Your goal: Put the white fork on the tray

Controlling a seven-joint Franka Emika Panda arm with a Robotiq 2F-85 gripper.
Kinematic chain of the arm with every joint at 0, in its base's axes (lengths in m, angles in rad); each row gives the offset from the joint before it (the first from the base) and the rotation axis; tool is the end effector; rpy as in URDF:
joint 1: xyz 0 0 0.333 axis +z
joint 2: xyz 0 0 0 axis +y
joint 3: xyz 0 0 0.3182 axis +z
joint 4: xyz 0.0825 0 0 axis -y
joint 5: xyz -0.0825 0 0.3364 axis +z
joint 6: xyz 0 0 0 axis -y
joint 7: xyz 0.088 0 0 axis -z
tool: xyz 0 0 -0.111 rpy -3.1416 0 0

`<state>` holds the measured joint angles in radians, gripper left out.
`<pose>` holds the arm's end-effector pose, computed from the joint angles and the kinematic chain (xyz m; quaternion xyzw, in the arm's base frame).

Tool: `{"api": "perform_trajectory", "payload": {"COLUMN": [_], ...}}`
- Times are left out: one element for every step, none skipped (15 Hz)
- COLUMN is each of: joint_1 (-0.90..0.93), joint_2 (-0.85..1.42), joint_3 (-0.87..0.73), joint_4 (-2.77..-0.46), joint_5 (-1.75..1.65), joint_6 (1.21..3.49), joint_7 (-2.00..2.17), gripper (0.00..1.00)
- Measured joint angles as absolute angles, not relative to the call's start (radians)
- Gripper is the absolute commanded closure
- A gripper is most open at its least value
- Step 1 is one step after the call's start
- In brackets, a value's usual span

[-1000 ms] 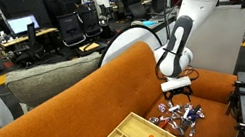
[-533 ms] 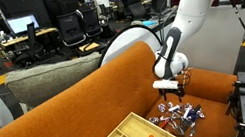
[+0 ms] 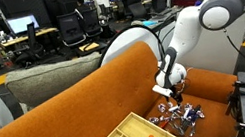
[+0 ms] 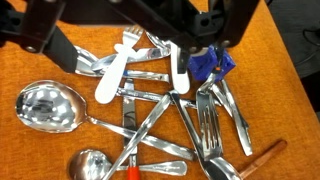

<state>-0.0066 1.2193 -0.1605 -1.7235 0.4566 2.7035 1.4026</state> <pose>0.5264 -0.1085 -0.0687 0.5722 -0.8142 -0.0756 0.0620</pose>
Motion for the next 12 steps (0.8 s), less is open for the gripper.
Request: {"api": "perform_trajectory", "payload": {"joint_1": [-0.006, -0.005, -0.004, -0.005, -0.005, -0.005, -0.005, -0.005, -0.005, -0.005, -0.006, -0.006], "joint_2": [1.222, 1.222, 1.222, 1.222, 1.222, 1.223, 1.226, 1.231, 1.239, 1.248, 1.258, 1.272], "joint_3": [-0.16, -0.16, -0.16, -0.16, -0.16, -0.16, -0.161, -0.161, -0.163, -0.165, -0.167, -0.169], "joint_4": [-1.717, -1.714, -1.712, -1.712, -1.712, -1.712, -1.712, -1.712, -1.712, -1.712, -1.711, -1.708], "joint_5": [0.457, 0.458, 0.458, 0.458, 0.455, 0.455, 0.455, 0.455, 0.455, 0.455, 0.456, 0.456], "joint_6": [2.703, 2.703, 2.703, 2.702, 2.702, 2.702, 2.703, 2.705, 2.71, 2.712, 2.715, 2.722], "joint_7": [1.41, 1.415, 1.417, 1.418, 1.418, 1.428, 1.446, 1.47, 1.497, 1.525, 1.551, 1.577], "gripper": [0.0, 0.0, 0.0, 0.0, 0.0, 0.0, 0.0, 0.0, 0.0, 0.0, 0.0, 0.0]}}
